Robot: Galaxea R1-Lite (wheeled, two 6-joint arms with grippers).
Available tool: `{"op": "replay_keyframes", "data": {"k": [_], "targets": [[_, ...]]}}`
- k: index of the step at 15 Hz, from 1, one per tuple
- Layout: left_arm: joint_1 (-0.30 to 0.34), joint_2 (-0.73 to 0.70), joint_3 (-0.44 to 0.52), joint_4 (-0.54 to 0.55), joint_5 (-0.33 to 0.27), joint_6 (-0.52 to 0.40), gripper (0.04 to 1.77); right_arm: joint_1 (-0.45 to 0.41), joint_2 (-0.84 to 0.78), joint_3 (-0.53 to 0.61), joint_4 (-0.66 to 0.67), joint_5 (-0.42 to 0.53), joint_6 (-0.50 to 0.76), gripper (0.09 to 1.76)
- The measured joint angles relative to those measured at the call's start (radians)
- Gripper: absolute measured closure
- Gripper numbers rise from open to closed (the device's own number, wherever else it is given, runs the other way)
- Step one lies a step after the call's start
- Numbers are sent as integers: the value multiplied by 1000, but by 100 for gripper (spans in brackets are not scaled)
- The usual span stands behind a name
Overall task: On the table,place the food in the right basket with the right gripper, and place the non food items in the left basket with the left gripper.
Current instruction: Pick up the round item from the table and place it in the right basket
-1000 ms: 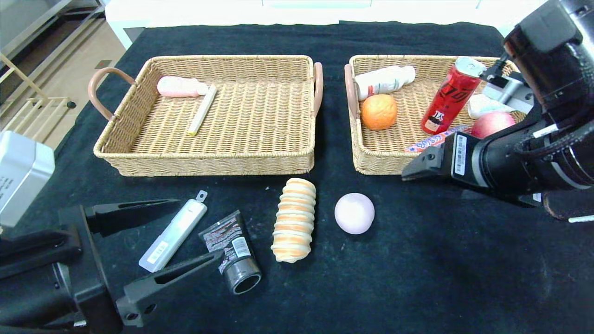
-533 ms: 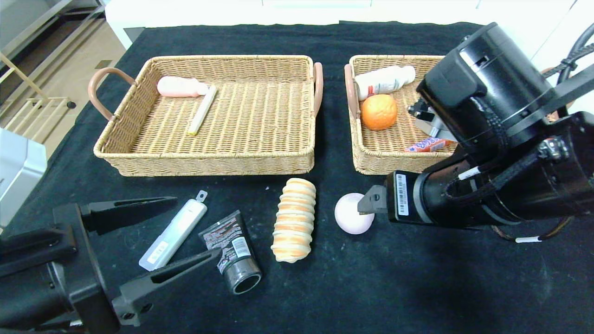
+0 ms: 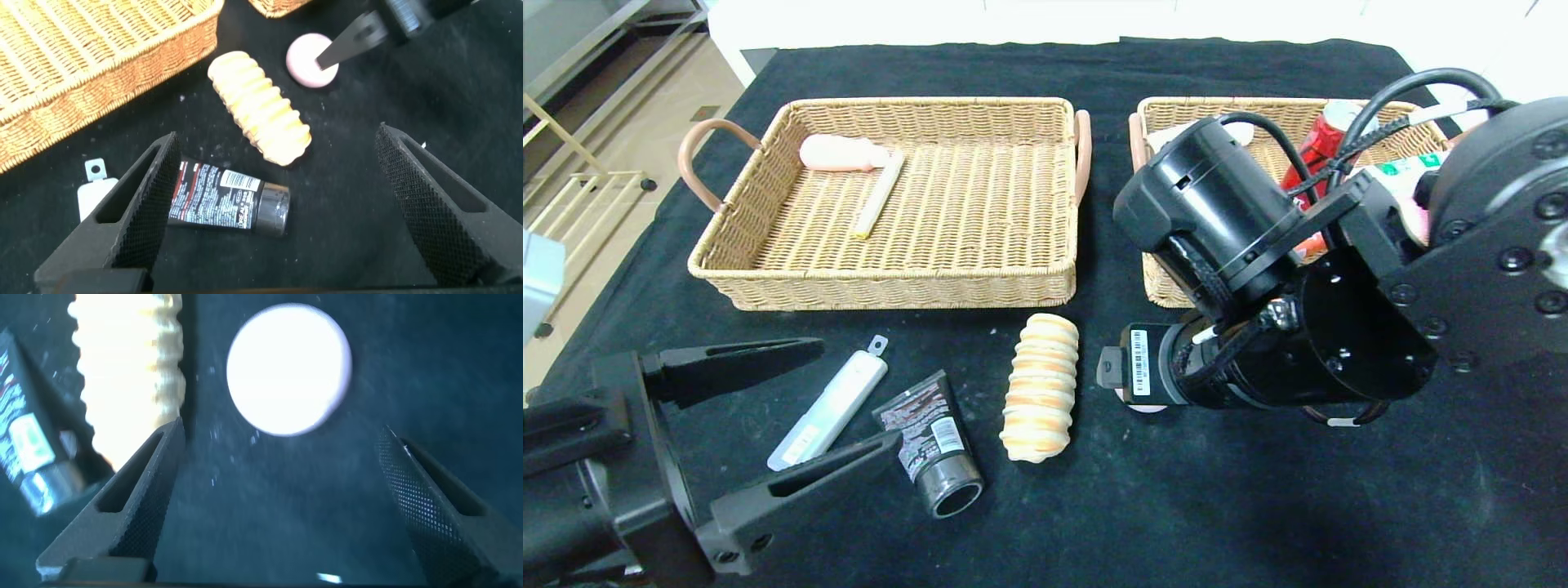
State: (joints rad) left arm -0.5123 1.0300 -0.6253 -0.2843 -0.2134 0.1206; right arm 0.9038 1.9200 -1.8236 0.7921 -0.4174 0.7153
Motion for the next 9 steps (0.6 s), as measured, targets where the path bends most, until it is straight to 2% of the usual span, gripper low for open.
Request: {"op": "replay_keyframes", "data": {"k": [3,9], "targets": [[14,-2,-3,-2,-1,0,9,-6,48,-35,-4,-58,0,15],[33,-1,-5,-1,-2,0,9,-29,102,-69,-7,-105,5,15]]}}
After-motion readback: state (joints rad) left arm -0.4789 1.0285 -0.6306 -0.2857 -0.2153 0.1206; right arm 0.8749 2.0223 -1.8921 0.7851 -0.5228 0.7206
